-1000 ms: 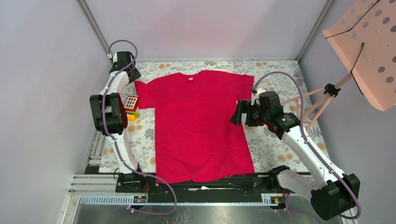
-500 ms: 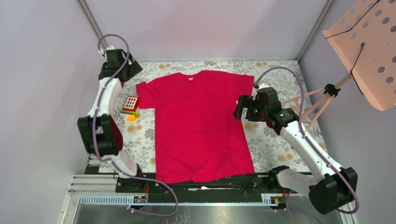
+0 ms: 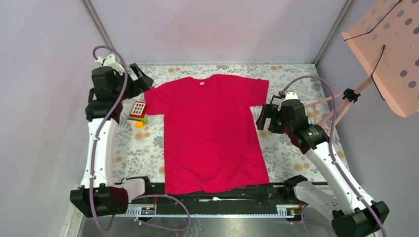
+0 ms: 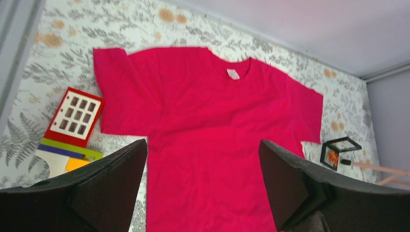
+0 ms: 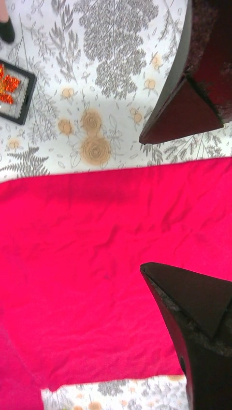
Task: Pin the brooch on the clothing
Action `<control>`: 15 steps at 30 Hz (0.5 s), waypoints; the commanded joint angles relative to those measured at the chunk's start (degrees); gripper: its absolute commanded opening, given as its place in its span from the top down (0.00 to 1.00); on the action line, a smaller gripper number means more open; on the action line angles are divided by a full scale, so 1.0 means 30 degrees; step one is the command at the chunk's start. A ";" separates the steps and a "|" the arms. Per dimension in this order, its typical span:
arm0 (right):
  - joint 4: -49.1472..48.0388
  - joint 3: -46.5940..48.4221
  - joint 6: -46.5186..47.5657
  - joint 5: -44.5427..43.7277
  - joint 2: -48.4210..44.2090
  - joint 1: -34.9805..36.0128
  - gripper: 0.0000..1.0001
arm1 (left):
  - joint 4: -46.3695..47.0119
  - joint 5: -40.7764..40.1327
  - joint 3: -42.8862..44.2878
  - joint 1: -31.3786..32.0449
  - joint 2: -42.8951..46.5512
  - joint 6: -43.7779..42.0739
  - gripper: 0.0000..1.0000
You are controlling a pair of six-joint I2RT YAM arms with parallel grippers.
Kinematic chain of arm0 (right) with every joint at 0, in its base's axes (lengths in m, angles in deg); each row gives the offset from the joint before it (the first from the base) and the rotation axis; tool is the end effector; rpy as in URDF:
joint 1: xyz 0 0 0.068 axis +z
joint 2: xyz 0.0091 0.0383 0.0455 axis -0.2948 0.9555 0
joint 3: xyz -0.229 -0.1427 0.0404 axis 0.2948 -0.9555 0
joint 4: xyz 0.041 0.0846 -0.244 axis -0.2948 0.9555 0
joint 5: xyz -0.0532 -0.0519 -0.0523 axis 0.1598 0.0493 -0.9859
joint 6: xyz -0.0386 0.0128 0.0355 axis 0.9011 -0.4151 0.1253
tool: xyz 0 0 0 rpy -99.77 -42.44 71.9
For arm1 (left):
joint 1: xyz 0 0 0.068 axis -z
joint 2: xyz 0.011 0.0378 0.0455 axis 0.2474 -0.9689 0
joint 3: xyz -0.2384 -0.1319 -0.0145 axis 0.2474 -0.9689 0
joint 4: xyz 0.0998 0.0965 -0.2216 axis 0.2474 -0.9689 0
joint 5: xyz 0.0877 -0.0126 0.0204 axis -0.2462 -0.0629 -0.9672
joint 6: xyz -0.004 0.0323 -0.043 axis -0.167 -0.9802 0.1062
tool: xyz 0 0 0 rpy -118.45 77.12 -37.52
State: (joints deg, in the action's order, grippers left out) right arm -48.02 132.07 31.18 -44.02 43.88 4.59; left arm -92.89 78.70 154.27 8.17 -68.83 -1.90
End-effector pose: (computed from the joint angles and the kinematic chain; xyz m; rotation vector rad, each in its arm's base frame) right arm 0.1831 0.0712 0.3183 0.0380 2.1927 0.3911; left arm 0.2418 0.0177 0.4157 -0.3421 1.9402 -0.4208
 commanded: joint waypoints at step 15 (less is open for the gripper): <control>-0.1705 0.2201 0.0273 -0.2066 0.7882 -0.3166 0.03 | 0.3646 -0.1432 -0.5994 0.0352 0.3095 -0.0501 0.08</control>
State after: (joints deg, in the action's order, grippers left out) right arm -48.08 138.17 33.09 -49.40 64.65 -3.02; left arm -85.61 72.31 134.10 9.39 -61.95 -3.56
